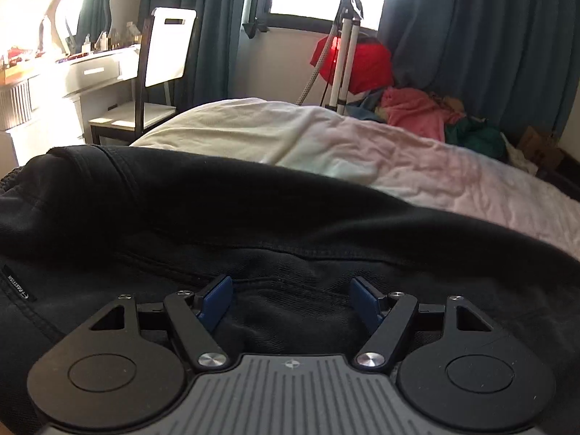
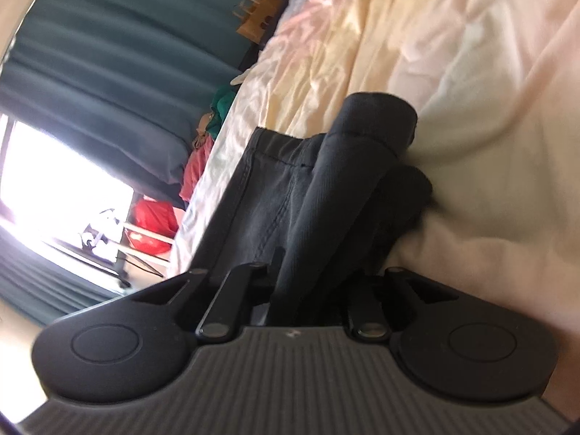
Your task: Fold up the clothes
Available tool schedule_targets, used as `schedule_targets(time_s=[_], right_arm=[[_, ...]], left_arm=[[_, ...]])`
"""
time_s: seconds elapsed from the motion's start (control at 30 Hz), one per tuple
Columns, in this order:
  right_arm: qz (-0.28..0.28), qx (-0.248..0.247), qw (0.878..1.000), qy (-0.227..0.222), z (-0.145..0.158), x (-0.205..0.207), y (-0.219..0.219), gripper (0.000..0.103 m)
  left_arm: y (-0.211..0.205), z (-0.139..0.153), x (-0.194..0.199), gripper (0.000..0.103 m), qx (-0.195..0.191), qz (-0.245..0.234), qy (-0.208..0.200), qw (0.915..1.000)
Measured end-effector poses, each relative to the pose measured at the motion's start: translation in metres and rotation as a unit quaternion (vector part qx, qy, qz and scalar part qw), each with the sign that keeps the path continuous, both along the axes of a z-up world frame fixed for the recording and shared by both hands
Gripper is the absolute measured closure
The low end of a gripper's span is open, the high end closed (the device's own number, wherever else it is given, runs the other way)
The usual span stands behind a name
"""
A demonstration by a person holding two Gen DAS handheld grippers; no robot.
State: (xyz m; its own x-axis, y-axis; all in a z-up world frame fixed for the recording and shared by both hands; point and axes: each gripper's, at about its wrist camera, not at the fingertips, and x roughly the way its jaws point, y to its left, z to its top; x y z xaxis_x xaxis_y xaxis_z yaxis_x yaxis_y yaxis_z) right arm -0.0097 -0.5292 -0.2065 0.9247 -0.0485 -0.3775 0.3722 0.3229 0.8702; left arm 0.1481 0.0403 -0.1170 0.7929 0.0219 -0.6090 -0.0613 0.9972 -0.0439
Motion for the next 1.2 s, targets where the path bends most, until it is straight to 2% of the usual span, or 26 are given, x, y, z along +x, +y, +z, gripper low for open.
schedule_targets(time_s=[0.13, 0.23, 0.3, 0.37, 0.47, 0.6, 0.7, 0.8, 0.9, 1.07, 1.2], right_arm=[[0.001, 0.018, 1.000, -0.008, 0.002, 0.015, -0.010, 0.073], [0.007, -0.009, 1.000, 0.008, 0.005, 0.035, -0.012, 0.069], [0.005, -0.043, 0.999, 0.032, 0.007, 0.045, -0.010, 0.072], [-0.007, -0.058, 0.997, 0.050, 0.009, 0.049, -0.006, 0.075], [-0.010, -0.106, 0.991, 0.082, 0.022, 0.054, 0.001, 0.087], [-0.015, -0.180, 0.978, 0.104, 0.049, 0.060, 0.015, 0.091], [-0.025, -0.232, 0.967, 0.101, 0.079, 0.065, 0.032, 0.091], [-0.018, -0.316, 0.944, 0.088, 0.117, 0.071, 0.061, 0.092], [0.001, -0.414, 0.908, 0.065, 0.158, 0.078, 0.107, 0.092], [0.050, -0.513, 0.857, -0.005, 0.199, 0.083, 0.210, 0.092], [0.132, -0.558, 0.819, -0.012, 0.162, 0.089, 0.294, 0.092]], left_arm=[[-0.019, -0.017, 0.004, 0.021, 0.072, -0.020, 0.000, 0.9972], [-0.026, -0.020, 0.008, 0.020, 0.085, -0.018, 0.004, 0.9962], [-0.024, -0.020, 0.010, 0.020, 0.077, -0.017, 0.003, 0.9969], [-0.022, -0.019, 0.010, 0.018, 0.071, -0.015, 0.000, 0.9974], [-0.018, -0.018, 0.011, 0.016, 0.063, -0.015, 0.000, 0.9979], [-0.020, -0.015, 0.009, 0.016, 0.077, -0.020, 0.003, 0.9969], [-0.018, -0.010, 0.011, 0.016, 0.076, -0.027, 0.008, 0.9967], [-0.014, 0.001, 0.008, 0.016, 0.067, -0.033, 0.013, 0.9972], [-0.009, 0.013, 0.000, 0.016, 0.042, -0.041, 0.009, 0.9982], [0.002, 0.041, -0.013, 0.016, 0.022, -0.040, -0.030, 0.9985], [0.024, 0.060, -0.025, 0.016, -0.012, -0.013, -0.044, 0.9989]])
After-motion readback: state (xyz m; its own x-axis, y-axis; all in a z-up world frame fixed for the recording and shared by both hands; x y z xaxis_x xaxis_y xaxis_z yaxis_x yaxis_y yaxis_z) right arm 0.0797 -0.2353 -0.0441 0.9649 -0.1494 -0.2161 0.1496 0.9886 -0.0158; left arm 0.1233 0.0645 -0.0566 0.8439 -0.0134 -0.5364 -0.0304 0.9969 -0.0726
